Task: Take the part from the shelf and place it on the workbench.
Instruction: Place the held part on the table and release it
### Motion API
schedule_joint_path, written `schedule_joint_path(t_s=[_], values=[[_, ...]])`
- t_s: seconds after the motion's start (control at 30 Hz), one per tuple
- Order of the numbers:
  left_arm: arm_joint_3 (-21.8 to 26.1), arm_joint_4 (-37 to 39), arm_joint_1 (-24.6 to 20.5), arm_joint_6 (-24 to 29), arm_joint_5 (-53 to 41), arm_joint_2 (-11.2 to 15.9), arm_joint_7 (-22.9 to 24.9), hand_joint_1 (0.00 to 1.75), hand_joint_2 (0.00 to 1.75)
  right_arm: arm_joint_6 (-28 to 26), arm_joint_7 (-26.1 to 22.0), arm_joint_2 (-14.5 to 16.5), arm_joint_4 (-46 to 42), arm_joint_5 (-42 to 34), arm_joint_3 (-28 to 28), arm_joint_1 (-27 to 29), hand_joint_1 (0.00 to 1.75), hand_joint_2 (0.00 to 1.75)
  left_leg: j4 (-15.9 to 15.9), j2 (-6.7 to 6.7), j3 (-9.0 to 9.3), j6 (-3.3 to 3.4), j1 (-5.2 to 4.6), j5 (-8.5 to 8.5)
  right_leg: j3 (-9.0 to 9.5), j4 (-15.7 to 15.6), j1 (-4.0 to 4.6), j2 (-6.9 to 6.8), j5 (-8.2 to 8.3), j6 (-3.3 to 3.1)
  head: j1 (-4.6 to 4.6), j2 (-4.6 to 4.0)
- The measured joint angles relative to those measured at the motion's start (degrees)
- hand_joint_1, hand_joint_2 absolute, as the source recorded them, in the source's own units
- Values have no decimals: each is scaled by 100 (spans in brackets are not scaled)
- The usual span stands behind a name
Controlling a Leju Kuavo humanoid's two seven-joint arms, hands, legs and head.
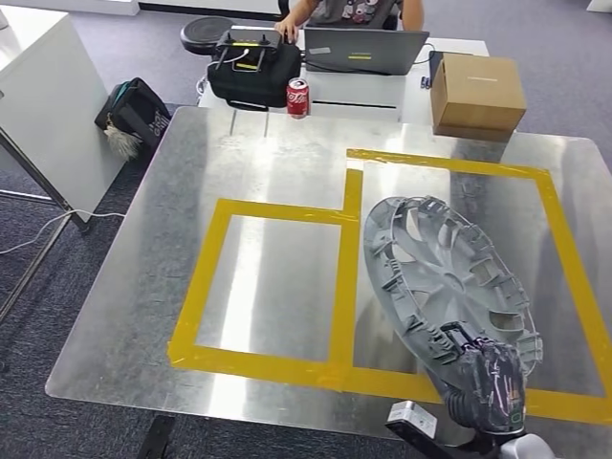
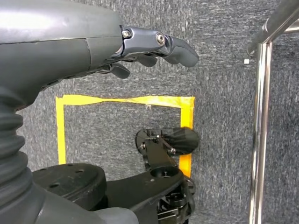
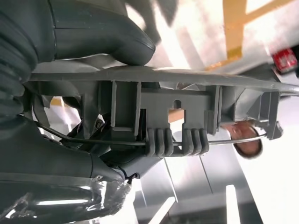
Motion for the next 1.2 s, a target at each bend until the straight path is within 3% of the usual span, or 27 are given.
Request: schedule_joint_path(t_s=[0.17, 0.47, 0.7, 0.93, 0.97, 1.07, 1.1, 1.2], values=[[12, 0, 10, -12, 28, 16, -39, 0, 175, 583, -185, 0, 246, -851, -444, -37, 175, 175, 0, -14, 6, 39, -1, -11, 39, -59, 0, -23, 3, 90, -2, 0], [15, 0, 14, -74, -29, 37, -42, 0, 175, 1959, -161, -61, 917, -875, -1301, -617, 175, 175, -1, -14, 60, 58, 6, -18, 26, -63, 8, -24, -9, 117, -4, 0], [14, 0, 15, -84, -54, 40, -32, 0, 175, 2108, -194, -92, 1203, -844, -1470, -865, 175, 175, -1, -16, 70, 59, 10, -16, 68, -60, 14, -26, -9, 122, -4, 0], [1, 0, 3, -140, -111, 66, 122, 0, 175, 2513, -647, -298, 1696, -860, -1509, -1346, 175, 175, -1, -16, 72, 61, 11, -13, 98, -60, 14, -20, -2, 124, -3, 0], [-7, 0, 3, -106, -128, 72, 151, 0, 131, 2521, -710, -315, 1767, -850, -1508, -1407, 168, 175, -1, -16, 72, 62, 11, -13, 97, -60, 14, -20, -2, 124, -3, 0], [-22, 0, -1, 1, -136, 88, 176, 0, 0, 2454, -841, -330, 1914, -788, -1493, -1501, 79, 175, -1, -16, 73, 62, 12, -11, 98, -60, 15, -21, -1, 124, -4, 0], [-21, 0, -2, 22, -119, 91, 173, 0, 0, 2419, -861, -330, 1938, -765, -1481, -1507, 48, 175, -1, -16, 73, 62, 12, -10, 98, -60, 15, -21, -1, 124, -4, 0], [-14, 0, -3, 44, -52, 96, 170, 0, 0, 2357, -885, -328, 1981, -737, -1429, -1502, 8, 175, -2, -16, 73, 61, 12, -9, 99, -59, 16, -22, -1, 124, -5, 0]])
